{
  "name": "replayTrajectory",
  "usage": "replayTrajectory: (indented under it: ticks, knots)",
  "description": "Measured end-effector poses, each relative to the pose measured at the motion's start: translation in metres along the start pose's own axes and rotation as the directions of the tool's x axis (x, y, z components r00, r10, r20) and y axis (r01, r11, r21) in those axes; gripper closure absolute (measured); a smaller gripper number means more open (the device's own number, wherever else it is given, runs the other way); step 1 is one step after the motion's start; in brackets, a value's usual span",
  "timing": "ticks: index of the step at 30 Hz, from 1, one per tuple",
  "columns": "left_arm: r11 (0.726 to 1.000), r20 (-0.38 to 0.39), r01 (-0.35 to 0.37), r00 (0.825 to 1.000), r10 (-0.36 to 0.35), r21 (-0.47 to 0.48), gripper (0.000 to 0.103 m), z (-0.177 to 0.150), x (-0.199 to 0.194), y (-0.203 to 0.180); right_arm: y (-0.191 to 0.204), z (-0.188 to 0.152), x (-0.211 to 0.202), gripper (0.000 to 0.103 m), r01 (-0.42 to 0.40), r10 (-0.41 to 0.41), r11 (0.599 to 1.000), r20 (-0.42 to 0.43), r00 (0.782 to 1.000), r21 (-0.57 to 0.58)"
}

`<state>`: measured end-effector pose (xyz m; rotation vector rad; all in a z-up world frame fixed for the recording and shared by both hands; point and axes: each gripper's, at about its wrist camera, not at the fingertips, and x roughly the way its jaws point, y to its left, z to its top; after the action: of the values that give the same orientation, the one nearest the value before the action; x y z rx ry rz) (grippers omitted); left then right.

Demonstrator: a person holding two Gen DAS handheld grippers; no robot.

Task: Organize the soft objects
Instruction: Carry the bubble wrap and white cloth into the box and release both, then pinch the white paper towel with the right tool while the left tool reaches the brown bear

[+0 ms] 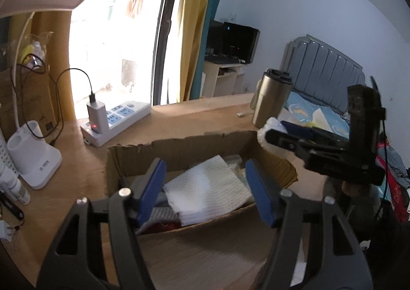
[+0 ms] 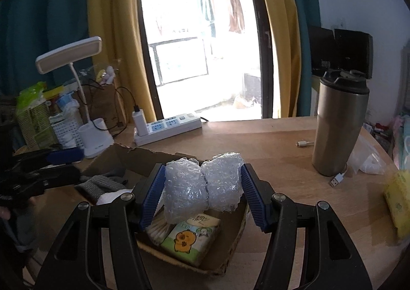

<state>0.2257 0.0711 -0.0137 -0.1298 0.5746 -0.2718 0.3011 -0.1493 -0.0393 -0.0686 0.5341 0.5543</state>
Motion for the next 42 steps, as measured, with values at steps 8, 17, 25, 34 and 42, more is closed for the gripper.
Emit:
replayTrajectory:
  ticks: [8,17,25,34,42]
  knots:
    - [1.000,0.011,-0.012,1.000,0.012,-0.012,0.036,0.000,-0.008,0.004,0.008,-0.001,0.007,0.027,0.034,-0.035,0.999,-0.003,0.999,-0.031]
    - [0.999,0.023,-0.019,1.000,0.020,-0.030,0.036,-0.004,-0.018,0.002,0.019,0.001,-0.009,0.027,0.022,-0.022,0.998,0.002,1.000,-0.059]
    - [0.999,0.032,-0.021,0.999,0.022,-0.029,0.036,-0.008,-0.035,-0.007,0.025,0.000,-0.037,0.027,0.025,-0.025,0.998,0.008,1.000,-0.055]
    - [0.998,0.040,-0.030,0.999,0.033,-0.062,0.036,-0.024,-0.053,-0.021,0.038,-0.010,-0.072,0.027,0.012,-0.012,0.997,0.003,1.000,-0.074]
    - [0.992,0.021,-0.051,0.998,0.054,-0.115,0.036,-0.046,-0.071,-0.031,0.050,-0.024,-0.099,0.027,-0.026,0.026,0.996,-0.004,1.000,-0.080]
